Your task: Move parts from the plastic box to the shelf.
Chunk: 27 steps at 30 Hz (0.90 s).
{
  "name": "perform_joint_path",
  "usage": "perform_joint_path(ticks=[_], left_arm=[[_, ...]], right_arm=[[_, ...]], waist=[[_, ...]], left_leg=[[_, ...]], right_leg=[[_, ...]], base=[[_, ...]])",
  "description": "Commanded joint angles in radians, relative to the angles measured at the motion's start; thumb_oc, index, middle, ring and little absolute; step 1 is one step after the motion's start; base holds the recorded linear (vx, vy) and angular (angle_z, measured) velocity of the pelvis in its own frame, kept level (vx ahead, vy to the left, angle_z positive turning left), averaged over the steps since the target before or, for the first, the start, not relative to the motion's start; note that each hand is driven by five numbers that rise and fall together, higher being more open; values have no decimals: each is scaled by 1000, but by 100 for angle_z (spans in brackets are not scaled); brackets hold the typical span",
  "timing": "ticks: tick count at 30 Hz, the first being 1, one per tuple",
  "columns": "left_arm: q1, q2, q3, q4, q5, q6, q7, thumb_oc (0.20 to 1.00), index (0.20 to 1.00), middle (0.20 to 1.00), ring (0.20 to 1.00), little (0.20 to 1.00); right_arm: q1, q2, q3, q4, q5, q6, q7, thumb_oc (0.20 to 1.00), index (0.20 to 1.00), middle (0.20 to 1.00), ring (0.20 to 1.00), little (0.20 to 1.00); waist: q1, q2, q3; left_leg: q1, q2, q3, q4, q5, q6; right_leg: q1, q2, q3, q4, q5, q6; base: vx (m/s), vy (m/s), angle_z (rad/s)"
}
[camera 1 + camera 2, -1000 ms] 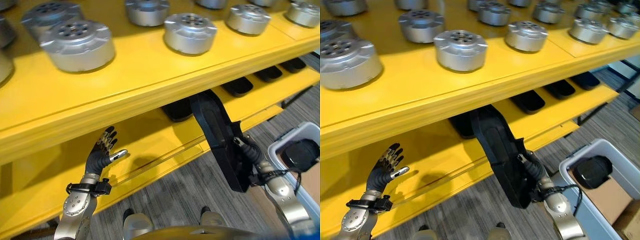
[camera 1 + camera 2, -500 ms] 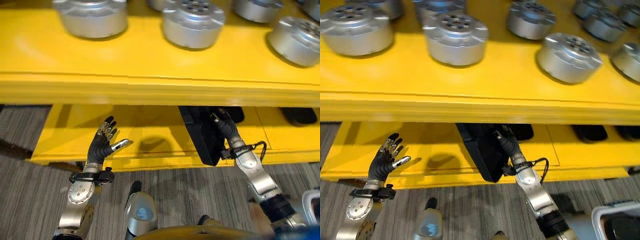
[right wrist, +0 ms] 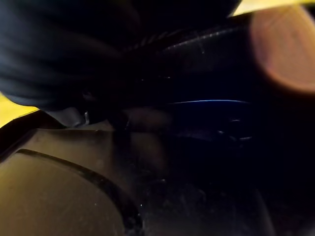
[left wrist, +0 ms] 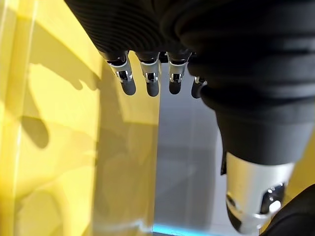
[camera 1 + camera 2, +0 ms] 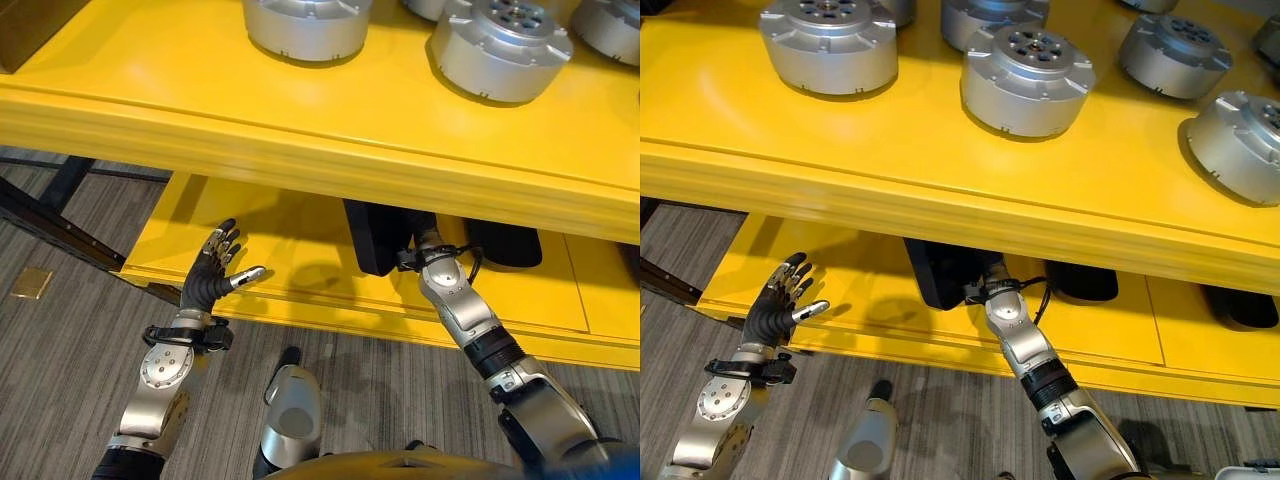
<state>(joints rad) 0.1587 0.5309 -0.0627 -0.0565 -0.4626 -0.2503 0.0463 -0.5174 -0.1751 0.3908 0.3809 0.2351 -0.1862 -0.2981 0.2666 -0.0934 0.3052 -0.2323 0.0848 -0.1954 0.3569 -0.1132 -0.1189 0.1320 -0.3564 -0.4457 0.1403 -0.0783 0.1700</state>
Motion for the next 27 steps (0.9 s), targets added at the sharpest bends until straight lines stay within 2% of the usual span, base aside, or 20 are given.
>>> perform_joint_path(ticks=[1, 2, 5, 7, 8, 18, 22, 27], left_arm=[[-25, 58, -34, -39, -46, -52, 9, 1000, 1000, 1000, 1000, 1000], [-43, 56, -56, -41, -58, -53, 16, 1000, 1000, 1000, 1000, 1000], [-70, 50, -88, -36, -66, -54, 25, 1000, 1000, 1000, 1000, 1000], [-73, 50, -92, -38, -66, -54, 27, 1000, 1000, 1000, 1000, 1000], [-79, 52, -100, -40, -68, -55, 30, 1000, 1000, 1000, 1000, 1000], [-68, 55, -117, -42, -95, -60, 29, 1000, 1000, 1000, 1000, 1000], [-66, 70, -129, -53, -108, -64, 30, 1000, 1000, 1000, 1000, 1000], [-61, 92, -152, -67, -142, -66, 18, 1000, 1000, 1000, 1000, 1000]], right_arm=[[-100, 8, -27, 18, 62, -64, -57, 200, 200, 200, 200, 200], [-151, 17, -41, 40, 79, -67, -73, 200, 200, 200, 200, 200], [-215, 5, -59, 64, 83, -68, -104, 200, 200, 200, 200, 200], [-226, 1, -64, 67, 86, -69, -108, 200, 200, 200, 200, 200], [-239, -5, -70, 68, 94, -72, -117, 200, 200, 200, 200, 200], [-307, -26, -83, 107, 87, -69, -139, 200, 200, 200, 200, 200], [-392, -47, -91, 172, 94, -66, -158, 200, 200, 200, 200, 200], [-530, -84, -93, 316, 107, -59, -186, 200, 200, 200, 200, 200]], waist=[[-3, 20, 4], [-9, 37, 23], [-21, 55, 25], [-24, 57, 23], [-31, 60, 18], [-52, 70, -1], [-54, 79, 3], [-50, 86, 2]], left_leg=[[9, 22, 17, 14, 7, 36], [-29, 21, 19, 86, -16, 38], [-100, 18, 5, 182, -52, 42], [-115, 18, 4, 203, -60, 43], [-147, 19, -3, 244, -74, 45], [-226, 17, -6, 374, -128, 55], [-287, 13, 1, 443, -156, 57], [-349, 5, 5, 485, -162, 59]], right_leg=[[-132, -29, 106, 235, 4, -1], [-180, -42, 131, 309, -18, -2], [-258, -56, 164, 415, -74, -9], [-275, -59, 170, 433, -81, -11], [-316, -63, 186, 480, -103, -18], [-424, -68, 245, 608, -163, -38], [-496, -63, 274, 670, -188, -43], [-563, -56, 290, 707, -198, -49]], base=[[-198, 142, -3], [-149, 126, -13], [-123, 108, -16], [-77, 43, 9], [-76, 37, 15], [-45, 27, -9], [-79, 28, -11], [-50, 14, -3]])
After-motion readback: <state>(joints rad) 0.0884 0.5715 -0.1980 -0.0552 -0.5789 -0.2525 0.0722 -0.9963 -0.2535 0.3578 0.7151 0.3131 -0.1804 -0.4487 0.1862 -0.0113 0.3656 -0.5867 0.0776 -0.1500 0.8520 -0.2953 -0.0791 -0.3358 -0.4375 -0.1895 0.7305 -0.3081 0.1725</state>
